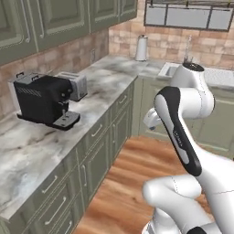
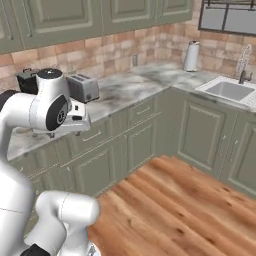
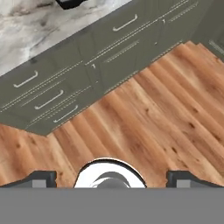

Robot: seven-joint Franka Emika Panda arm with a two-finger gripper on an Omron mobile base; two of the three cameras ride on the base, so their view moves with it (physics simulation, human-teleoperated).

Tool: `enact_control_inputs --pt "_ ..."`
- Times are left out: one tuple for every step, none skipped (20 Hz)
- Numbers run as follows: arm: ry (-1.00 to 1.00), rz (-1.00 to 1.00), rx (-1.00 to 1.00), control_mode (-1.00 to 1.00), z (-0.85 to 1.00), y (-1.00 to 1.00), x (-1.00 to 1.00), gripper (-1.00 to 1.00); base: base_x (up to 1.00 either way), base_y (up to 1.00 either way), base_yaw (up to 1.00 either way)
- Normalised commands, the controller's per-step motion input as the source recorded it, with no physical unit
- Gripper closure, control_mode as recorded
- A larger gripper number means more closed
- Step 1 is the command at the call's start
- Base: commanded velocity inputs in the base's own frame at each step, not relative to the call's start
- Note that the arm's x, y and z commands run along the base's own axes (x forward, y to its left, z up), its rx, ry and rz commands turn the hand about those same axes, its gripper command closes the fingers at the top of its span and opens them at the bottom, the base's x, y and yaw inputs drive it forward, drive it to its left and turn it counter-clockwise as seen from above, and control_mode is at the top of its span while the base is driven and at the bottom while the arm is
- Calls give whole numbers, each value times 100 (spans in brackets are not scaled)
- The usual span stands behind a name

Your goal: Navigate to the toaster.

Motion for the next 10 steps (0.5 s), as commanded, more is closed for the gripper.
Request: enact_control_inputs --pt "0 0 0 100 0 0 0 -100 100 -56 0" --pt "0 0 0 100 0 0 0 -100 100 -54 0" --pt "0 0 0 100 0 0 0 -100 100 -52 0" --pt "0 0 0 100 0 0 0 -100 100 -51 0" --pt "0 0 0 100 0 0 0 -100 100 -49 0" --pt "0 0 0 100 0 0 0 -100 100 -49 0" --pt "0 0 0 100 0 0 0 -100 100 -48 0" --pt "0 0 0 100 0 0 0 -100 100 -47 0" --pt "0 0 0 100 0 0 0 -100 100 -44 0" --pt "0 0 0 100 0 0 0 -100 100 -42 0"
